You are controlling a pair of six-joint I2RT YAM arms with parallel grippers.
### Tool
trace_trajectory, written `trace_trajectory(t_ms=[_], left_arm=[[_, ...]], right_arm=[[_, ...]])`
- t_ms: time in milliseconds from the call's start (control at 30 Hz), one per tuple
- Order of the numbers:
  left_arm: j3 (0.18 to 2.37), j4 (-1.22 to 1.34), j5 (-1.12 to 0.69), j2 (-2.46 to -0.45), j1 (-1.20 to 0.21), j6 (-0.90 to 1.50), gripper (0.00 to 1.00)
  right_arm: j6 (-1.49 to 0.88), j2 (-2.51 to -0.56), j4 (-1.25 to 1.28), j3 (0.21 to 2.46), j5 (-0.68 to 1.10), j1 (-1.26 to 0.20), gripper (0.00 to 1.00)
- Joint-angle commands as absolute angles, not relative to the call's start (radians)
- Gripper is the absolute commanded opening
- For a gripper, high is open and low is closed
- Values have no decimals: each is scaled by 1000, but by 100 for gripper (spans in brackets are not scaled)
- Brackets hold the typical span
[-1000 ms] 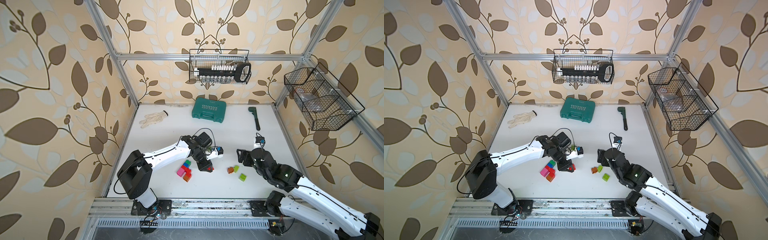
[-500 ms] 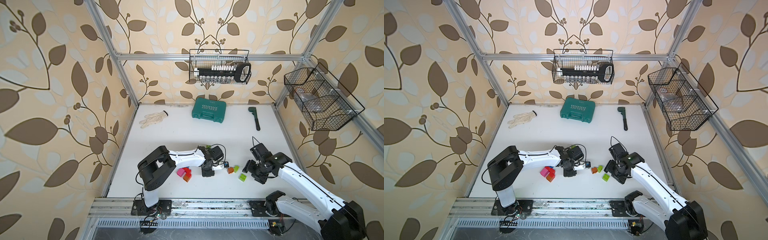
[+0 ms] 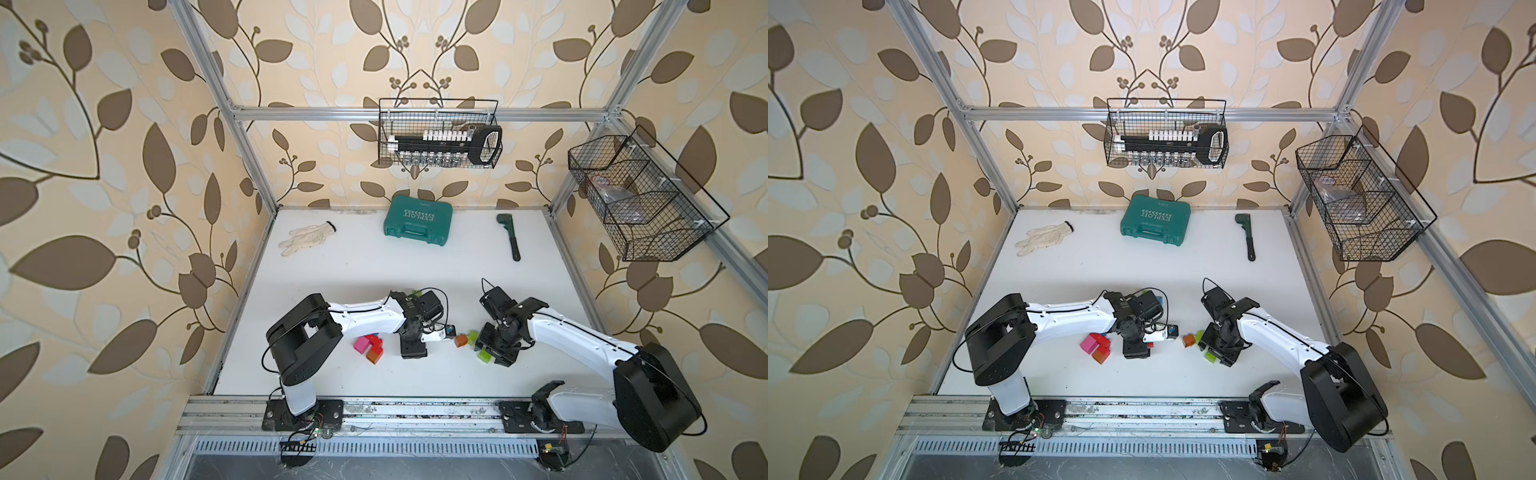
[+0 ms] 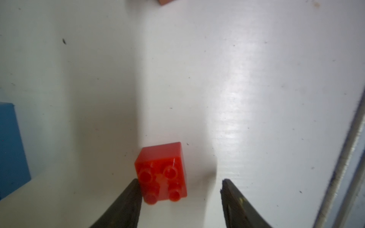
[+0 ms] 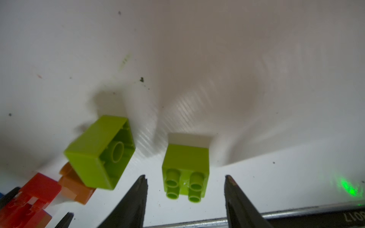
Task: Assemble the letter h with lego
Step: Adjust the lego brick at the center of the board, then pick up the lego brick from the center of the board, then assemble the lego brick with the lego brick.
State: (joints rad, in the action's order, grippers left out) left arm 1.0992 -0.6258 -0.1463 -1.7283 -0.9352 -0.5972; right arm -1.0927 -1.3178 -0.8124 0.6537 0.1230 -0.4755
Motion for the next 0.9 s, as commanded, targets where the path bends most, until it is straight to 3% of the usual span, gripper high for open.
trace_trajectory(t_ms=[0, 200, 400, 533, 667, 867], left_arm=[[1118, -701, -240, -1645, -869, -597, 68], [1131, -754, -415, -1553, -667, -572, 69], [1068, -674, -468, -1450, -405, -502, 99], [1050, -609, -476, -1454, -188, -427, 99], [1024, -494, -437, -1496, -4, -327, 99], [906, -291, -301, -1459, 78, -280, 99]], right_arm=[[-1084, -1356, -788, 656, 78, -486, 45], [-1054, -1376, -802, 668, 45, -508, 28], [-989, -1320, -960, 760, -20, -594, 27], [-876, -1303, -1051, 895, -30, -729, 27], [-816, -1430, -1073, 1076, -38, -849, 28], [-770, -1701, -1047, 1322, -9, -930, 28]])
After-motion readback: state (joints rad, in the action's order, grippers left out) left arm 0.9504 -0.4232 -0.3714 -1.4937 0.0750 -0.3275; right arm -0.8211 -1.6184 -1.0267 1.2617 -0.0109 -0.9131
